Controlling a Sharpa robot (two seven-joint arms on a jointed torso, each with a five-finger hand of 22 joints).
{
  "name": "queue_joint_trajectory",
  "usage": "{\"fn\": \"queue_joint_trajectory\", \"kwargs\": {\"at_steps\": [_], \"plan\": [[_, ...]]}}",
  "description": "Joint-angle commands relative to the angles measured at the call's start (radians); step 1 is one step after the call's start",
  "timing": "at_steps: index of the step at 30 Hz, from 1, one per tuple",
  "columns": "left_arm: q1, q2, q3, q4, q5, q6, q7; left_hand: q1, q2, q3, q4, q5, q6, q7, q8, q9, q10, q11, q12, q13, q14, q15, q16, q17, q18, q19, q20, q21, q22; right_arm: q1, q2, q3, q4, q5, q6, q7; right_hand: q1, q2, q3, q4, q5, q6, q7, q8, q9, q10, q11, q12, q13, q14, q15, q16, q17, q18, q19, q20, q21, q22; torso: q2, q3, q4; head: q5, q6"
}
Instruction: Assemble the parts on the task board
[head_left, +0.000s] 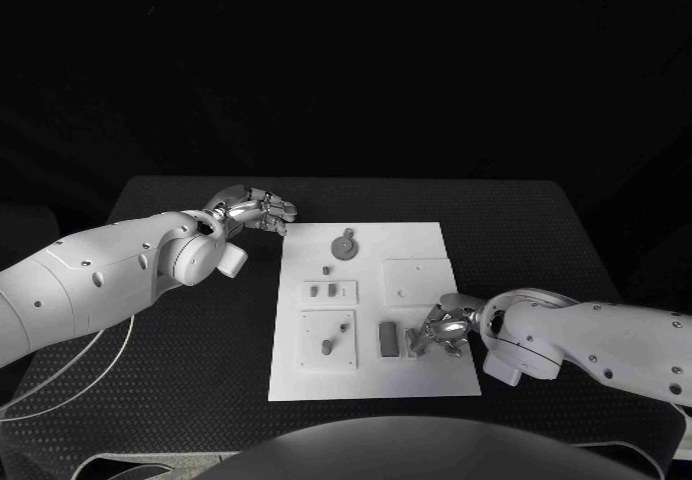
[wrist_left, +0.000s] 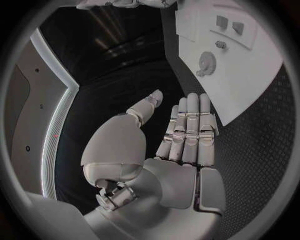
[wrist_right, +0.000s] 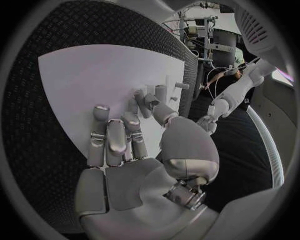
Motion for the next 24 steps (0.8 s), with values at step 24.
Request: {"fn": "queue_joint_trajectory", "kwargs": {"at_steps": [24], "plan": [[0.001, 0.001, 0.001, 0.003, 0.006, 0.006, 0.005, -0.010, -0.003, 0.000, 0.007, 0.005, -0.011, 0.000, 0.002, -0.002, -0.005, -0.002, 0.003, -0.001, 0.000, 0.008, -0.007, 0.003, 0.004, -0.004, 0.000, 0.003, -0.001, -0.004, 0.019, -0.002, -0.007, 0.027, 0.020, 0.012, -0.160, -0.048, 0.014, 0.077, 0.004, 0.013, 0.004, -0.003, -0.018, 0.015, -0.005, 0.001, -0.005, 0.005, -0.004, -0.001, -0.008, 0.014, 0.020, 0.000, -0.003, 0.011, 0.000, 0.0013, -0.0012, 0.000, -0.001]]}}
